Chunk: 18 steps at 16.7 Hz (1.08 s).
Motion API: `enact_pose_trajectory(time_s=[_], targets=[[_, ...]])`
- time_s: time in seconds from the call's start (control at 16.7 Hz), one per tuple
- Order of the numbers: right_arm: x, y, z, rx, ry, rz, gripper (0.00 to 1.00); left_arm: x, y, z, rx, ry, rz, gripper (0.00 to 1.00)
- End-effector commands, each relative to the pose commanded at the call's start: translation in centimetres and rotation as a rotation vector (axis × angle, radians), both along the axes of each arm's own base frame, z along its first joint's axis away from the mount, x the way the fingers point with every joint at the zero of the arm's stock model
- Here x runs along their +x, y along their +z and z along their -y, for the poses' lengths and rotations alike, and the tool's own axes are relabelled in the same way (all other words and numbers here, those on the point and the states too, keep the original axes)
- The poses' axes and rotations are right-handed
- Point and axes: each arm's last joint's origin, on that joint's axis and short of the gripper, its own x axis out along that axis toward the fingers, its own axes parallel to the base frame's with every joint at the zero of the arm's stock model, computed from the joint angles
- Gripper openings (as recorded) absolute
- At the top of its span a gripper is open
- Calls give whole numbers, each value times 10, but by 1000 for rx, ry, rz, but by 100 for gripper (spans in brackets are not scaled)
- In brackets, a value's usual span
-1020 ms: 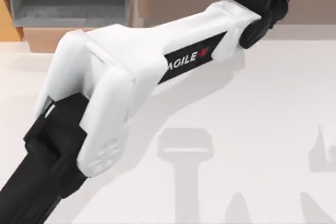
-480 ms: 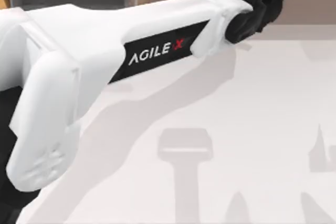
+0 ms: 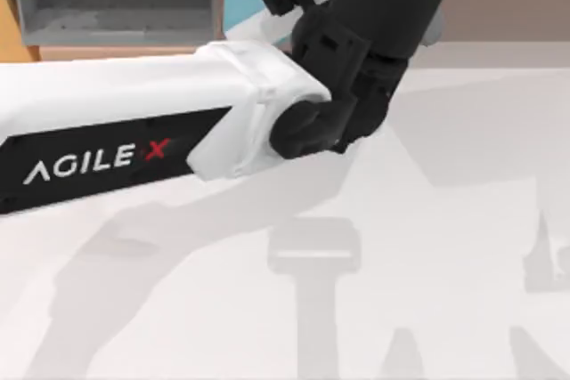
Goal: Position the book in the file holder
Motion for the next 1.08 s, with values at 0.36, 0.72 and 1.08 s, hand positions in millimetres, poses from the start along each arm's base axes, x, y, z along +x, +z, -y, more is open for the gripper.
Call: enact_pose_trajectory(time_s=[0.36, 0.72, 1.08], targets=[[0, 0, 0, 0, 0, 0, 100, -30, -35, -86, 272, -30, -108, 0], [0, 0, 0, 0, 0, 0, 100, -21, -55, -147, 399, -78, -131, 0], [0, 0, 0, 0, 0, 0, 100, 16, -68, -192, 477, -122, -84, 0]])
